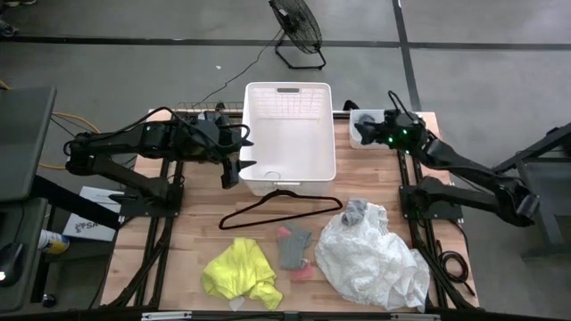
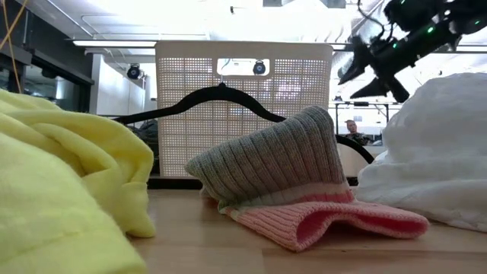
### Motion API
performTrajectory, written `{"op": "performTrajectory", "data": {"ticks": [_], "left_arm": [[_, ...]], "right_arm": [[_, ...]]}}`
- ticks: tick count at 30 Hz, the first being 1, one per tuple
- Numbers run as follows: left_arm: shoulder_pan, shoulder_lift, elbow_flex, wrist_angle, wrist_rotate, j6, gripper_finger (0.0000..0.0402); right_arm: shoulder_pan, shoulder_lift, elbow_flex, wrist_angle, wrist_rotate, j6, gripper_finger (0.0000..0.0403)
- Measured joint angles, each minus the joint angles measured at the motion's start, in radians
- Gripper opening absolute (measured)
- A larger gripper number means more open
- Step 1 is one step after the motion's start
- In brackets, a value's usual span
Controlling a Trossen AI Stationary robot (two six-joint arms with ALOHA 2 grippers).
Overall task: Pick & Place Cloths
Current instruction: Put the white dress into the large white bin
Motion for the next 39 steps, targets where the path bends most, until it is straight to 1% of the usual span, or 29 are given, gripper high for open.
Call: {"op": "performTrajectory", "data": {"ticks": [7, 15, 19, 24, 32, 37, 39], "left_arm": [[0.000, 0.000, 0.000, -0.006, 0.001, -0.003, 0.0246], [0.000, 0.001, -0.026, 0.010, 0.007, -0.003, 0.0246], [0.000, 0.001, -0.032, 0.009, 0.010, -0.003, 0.0246], [0.000, 0.001, -0.032, 0.017, 0.013, 0.000, 0.0246], [0.000, -0.007, -0.032, 0.003, 0.013, -0.003, 0.0246], [0.000, -0.007, -0.032, -0.004, 0.013, -0.003, 0.0246], [0.000, -0.007, -0.032, -0.003, 0.013, -0.004, 0.0246]], "right_arm": [[0.205, -0.116, 0.001, -0.078, -0.002, 0.054, 0.0233], [0.456, -0.154, 0.001, -0.096, 0.006, 0.114, 0.0233], [0.561, -0.154, 0.002, -0.097, 0.039, 0.145, 0.0233], [0.710, -0.150, 0.042, -0.101, 0.098, 0.157, 0.0233], [0.942, -0.110, 0.119, -0.203, 0.266, 0.192, 0.0233], [1.050, -0.048, 0.156, -0.222, 0.276, 0.246, 0.0233], [1.087, -0.018, 0.177, -0.263, 0.276, 0.281, 0.0233]]}}
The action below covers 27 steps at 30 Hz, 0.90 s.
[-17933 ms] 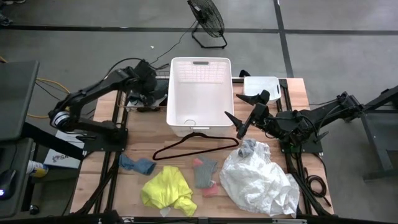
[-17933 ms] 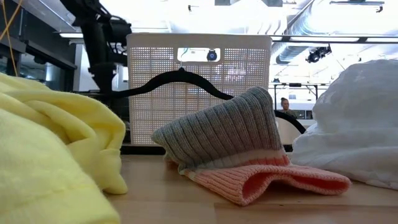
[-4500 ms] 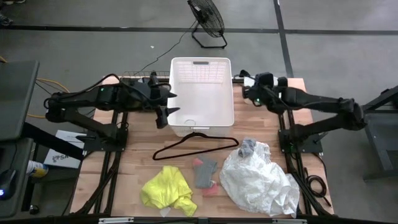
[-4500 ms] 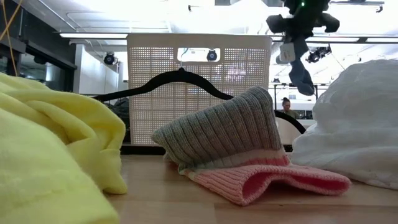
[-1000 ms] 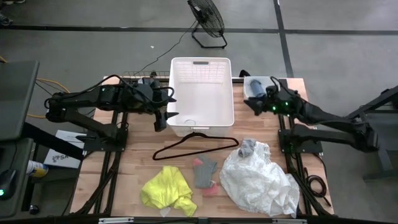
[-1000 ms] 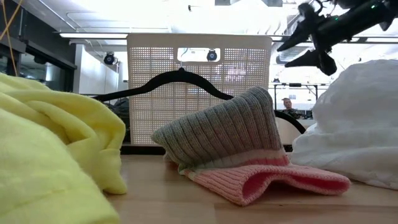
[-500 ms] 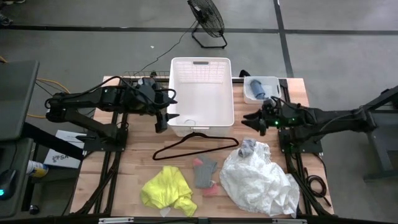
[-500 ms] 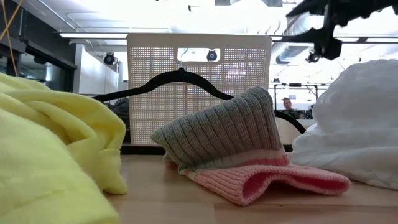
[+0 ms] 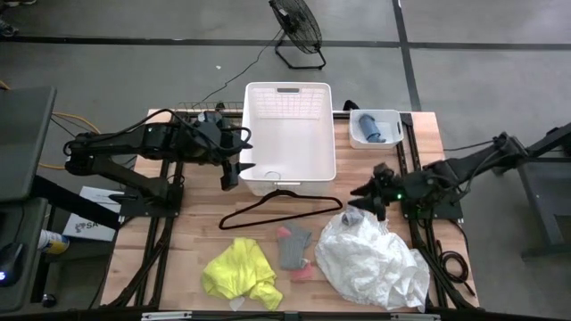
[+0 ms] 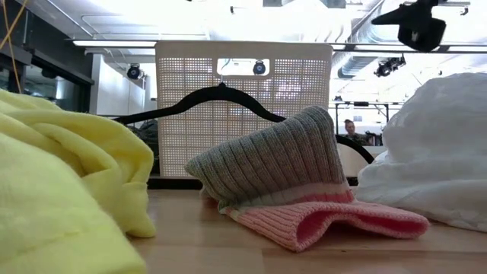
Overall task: Pick & Place Cloths
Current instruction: Put the white dress into the large white bin
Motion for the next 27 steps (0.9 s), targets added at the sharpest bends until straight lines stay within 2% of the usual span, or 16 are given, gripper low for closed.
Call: {"op": "performTrajectory", "data": {"ticks": [10, 21, 27], "left_arm": [[0.000, 0.000, 0.000, -0.003, 0.000, 0.000, 0.0246], [0.000, 0.000, 0.000, -0.003, 0.000, -0.001, 0.0246], [0.000, 0.000, 0.000, -0.003, 0.013, -0.001, 0.0246]], "right_arm": [[0.152, 0.147, 0.111, -0.182, -0.073, 0.188, 0.0233], [0.277, 0.295, 0.186, -0.226, -0.151, 0.336, 0.0233], [0.349, 0.383, 0.187, -0.227, -0.233, 0.504, 0.0233]]}}
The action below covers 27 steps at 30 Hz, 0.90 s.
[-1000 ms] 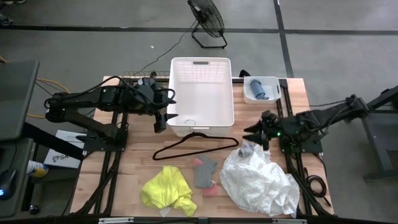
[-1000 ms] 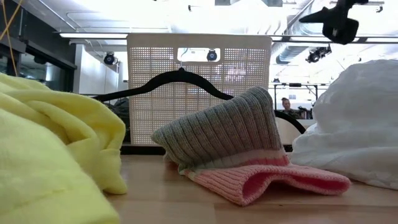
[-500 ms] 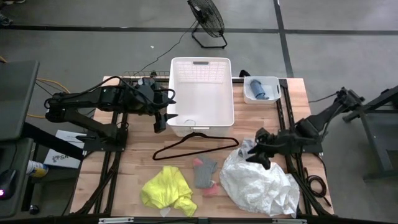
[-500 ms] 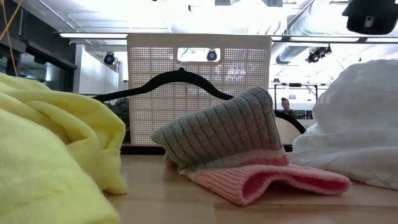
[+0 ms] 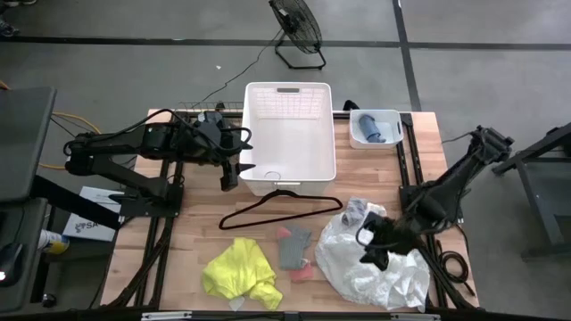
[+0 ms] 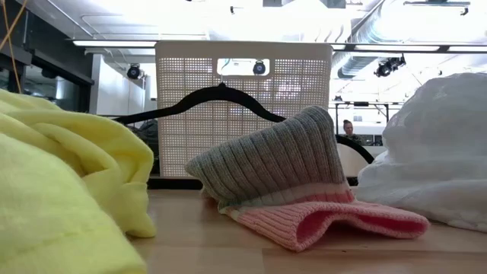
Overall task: Pick & Place Cloths
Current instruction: Put the white dress into the large white bin
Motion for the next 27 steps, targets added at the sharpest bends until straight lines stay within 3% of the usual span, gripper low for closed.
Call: {"op": "performTrajectory", "data": {"ticks": [5, 14, 27], "left_arm": [[0.000, 0.000, 0.000, 0.000, 0.000, 0.000, 0.0246], [0.000, 0.000, 0.000, 0.000, 0.000, 0.000, 0.0246], [0.000, 0.000, 0.000, -0.025, 0.002, -0.003, 0.0246]], "right_arm": [[0.053, 0.063, 0.000, -0.014, -0.009, 0.111, 0.0233], [0.119, 0.132, 0.000, -0.136, -0.097, 0.535, 0.0233], [0.163, 0.270, 0.000, -0.100, -0.093, 0.681, 0.0233]]}}
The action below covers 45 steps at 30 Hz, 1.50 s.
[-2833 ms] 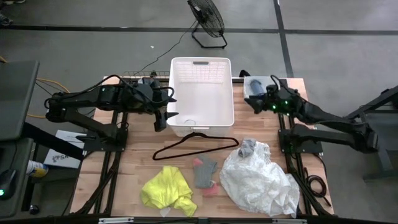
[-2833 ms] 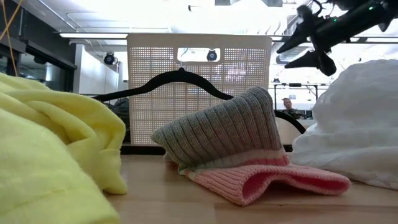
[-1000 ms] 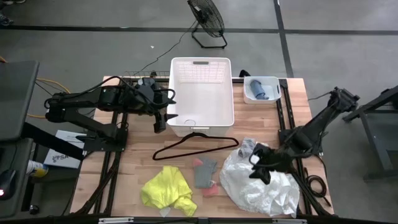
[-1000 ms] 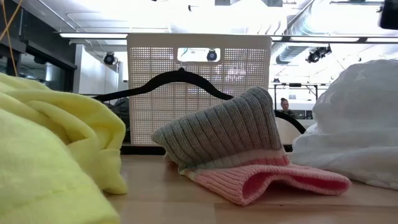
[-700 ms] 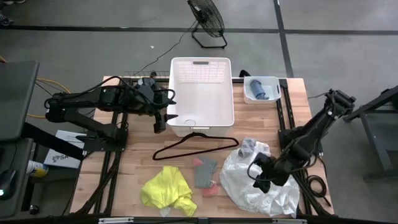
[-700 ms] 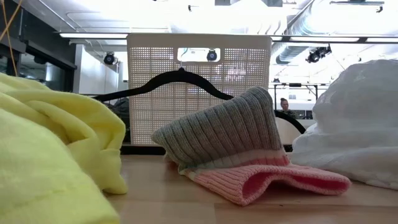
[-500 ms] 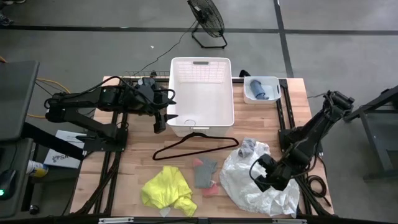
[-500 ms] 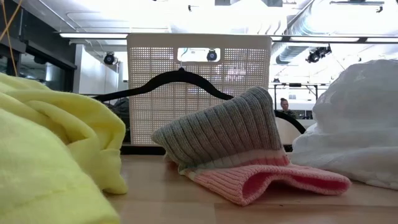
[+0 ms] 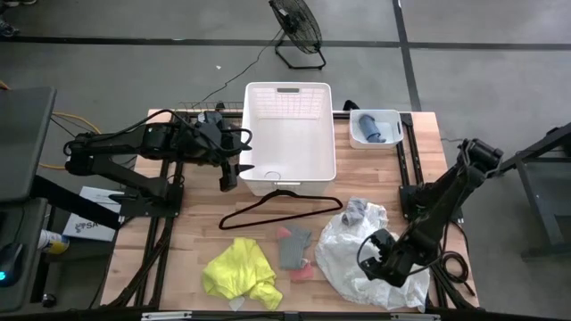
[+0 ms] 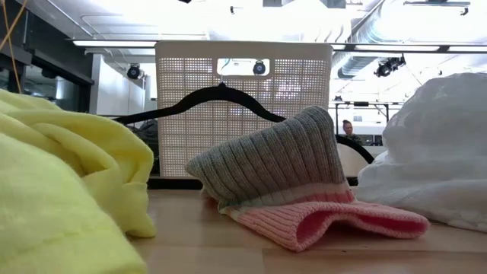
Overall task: Pick & Place Cloths
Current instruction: Put the white dress into the large white bin
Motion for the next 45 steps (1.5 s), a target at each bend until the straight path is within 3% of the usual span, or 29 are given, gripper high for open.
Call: {"op": "performTrajectory", "data": {"ticks": [7, 14, 32, 37, 45], "left_arm": [[0.000, 0.000, 0.000, -0.001, 0.000, 0.000, 0.0246], [0.000, 0.000, 0.000, -0.001, 0.000, 0.000, 0.0246], [0.000, 0.000, 0.000, -0.001, 0.000, 0.000, 0.0246], [0.000, 0.000, 0.000, -0.001, 0.000, 0.000, 0.0246], [0.000, 0.000, 0.000, -0.001, 0.000, 0.000, 0.0246]], "right_arm": [[-0.001, 0.050, 0.000, -0.026, 0.077, 0.008, 0.0233], [-0.001, 0.103, 0.000, -0.082, 0.015, 0.074, 0.0233], [-0.016, 0.224, 0.002, -0.041, 0.023, 0.077, 0.0230], [-0.016, 0.225, 0.002, -0.035, 0.023, 0.074, 0.0193], [-0.017, 0.226, 0.000, -0.033, 0.029, 0.038, 0.0075]]}}
